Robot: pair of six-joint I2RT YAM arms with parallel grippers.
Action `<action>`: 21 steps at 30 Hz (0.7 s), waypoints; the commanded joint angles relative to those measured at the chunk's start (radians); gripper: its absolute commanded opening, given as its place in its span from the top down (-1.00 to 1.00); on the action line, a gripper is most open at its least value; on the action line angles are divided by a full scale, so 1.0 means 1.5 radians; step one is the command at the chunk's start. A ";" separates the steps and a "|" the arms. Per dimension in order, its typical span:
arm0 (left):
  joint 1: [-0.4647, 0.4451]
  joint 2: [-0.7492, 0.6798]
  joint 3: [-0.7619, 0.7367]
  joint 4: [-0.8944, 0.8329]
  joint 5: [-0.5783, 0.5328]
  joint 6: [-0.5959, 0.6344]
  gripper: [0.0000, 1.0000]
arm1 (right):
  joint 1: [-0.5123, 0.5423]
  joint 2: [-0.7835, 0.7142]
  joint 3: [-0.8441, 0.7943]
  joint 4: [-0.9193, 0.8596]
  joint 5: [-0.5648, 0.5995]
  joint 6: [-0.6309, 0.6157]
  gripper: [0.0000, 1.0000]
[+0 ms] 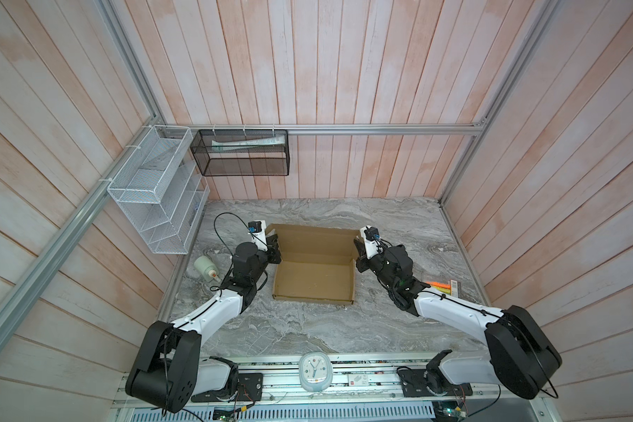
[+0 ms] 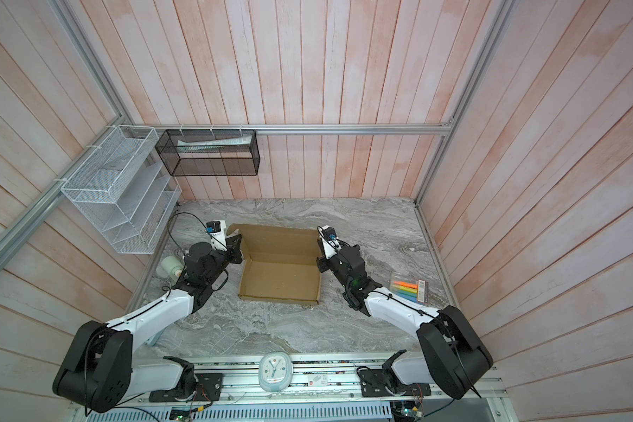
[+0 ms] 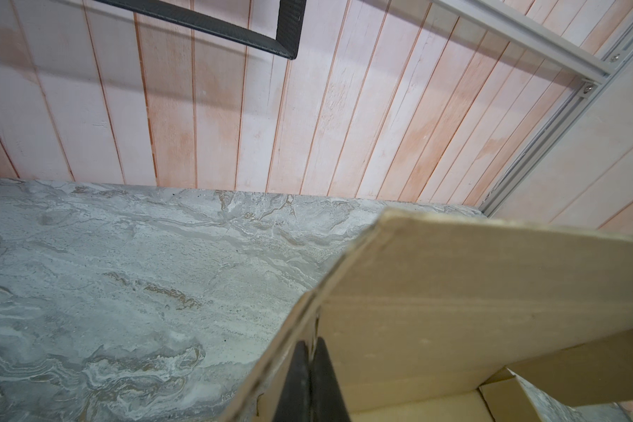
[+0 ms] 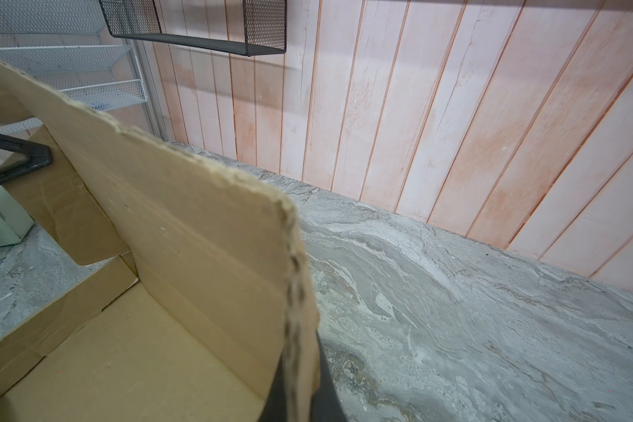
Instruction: Fold the paper box
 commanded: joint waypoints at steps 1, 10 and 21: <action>-0.015 -0.025 -0.017 0.032 0.027 0.022 1.00 | 0.025 -0.014 0.000 0.037 -0.027 -0.015 0.97; -0.026 -0.056 -0.075 0.078 0.001 0.035 1.00 | 0.047 -0.034 -0.018 0.045 -0.009 -0.030 0.98; -0.034 -0.063 -0.125 0.126 -0.020 0.036 1.00 | 0.057 -0.015 -0.046 0.075 -0.008 -0.043 0.97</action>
